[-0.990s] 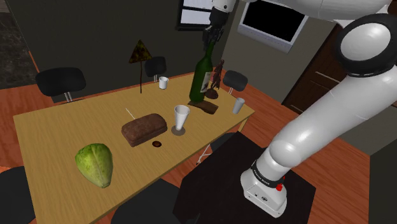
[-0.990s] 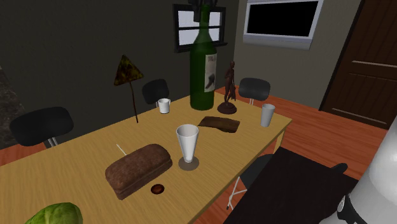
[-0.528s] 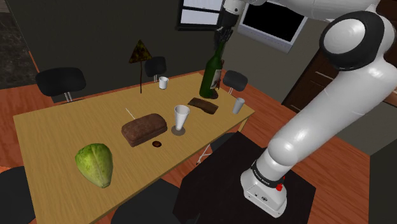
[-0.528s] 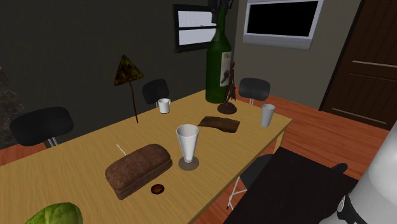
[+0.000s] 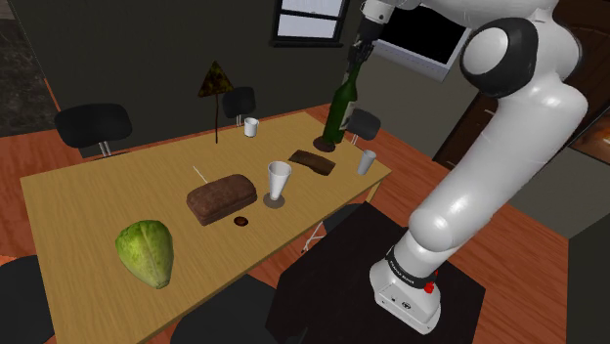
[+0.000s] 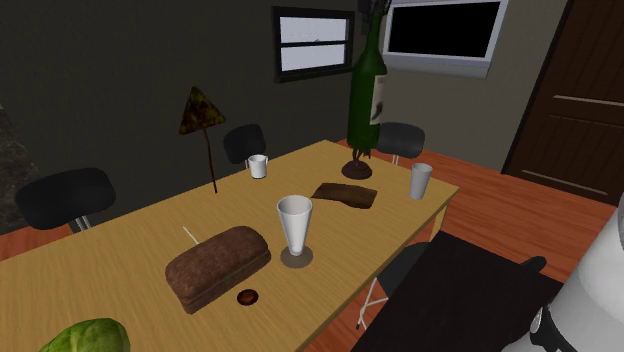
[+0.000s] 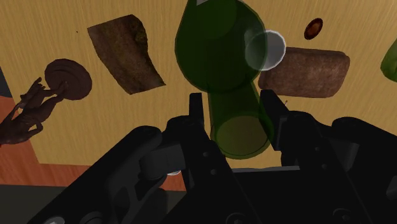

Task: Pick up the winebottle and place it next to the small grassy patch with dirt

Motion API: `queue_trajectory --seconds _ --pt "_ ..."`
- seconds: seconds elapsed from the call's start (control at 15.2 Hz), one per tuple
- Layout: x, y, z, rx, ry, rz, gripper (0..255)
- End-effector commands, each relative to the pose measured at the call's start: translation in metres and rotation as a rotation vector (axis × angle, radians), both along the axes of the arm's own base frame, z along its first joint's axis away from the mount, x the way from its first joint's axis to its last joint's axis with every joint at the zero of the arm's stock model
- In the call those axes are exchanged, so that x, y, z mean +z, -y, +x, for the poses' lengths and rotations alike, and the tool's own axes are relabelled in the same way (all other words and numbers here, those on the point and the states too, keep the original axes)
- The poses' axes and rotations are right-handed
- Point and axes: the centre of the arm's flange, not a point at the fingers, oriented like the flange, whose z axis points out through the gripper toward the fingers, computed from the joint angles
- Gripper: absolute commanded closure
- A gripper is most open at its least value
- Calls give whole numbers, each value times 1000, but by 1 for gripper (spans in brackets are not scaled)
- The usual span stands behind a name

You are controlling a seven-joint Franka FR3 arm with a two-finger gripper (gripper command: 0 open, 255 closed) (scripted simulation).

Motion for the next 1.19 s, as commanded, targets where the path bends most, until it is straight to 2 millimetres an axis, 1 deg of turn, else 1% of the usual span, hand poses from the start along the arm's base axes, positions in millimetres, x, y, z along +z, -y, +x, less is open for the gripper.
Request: queue_trajectory --seconds 0.0,0.26,0.33,1.12 --pt "0 28 0 2 1 -1 255" --pt "0 80 0 2 1 -1 255" --pt "0 86 0 2 1 -1 255" --pt "-63 86 0 2 1 -1 255"
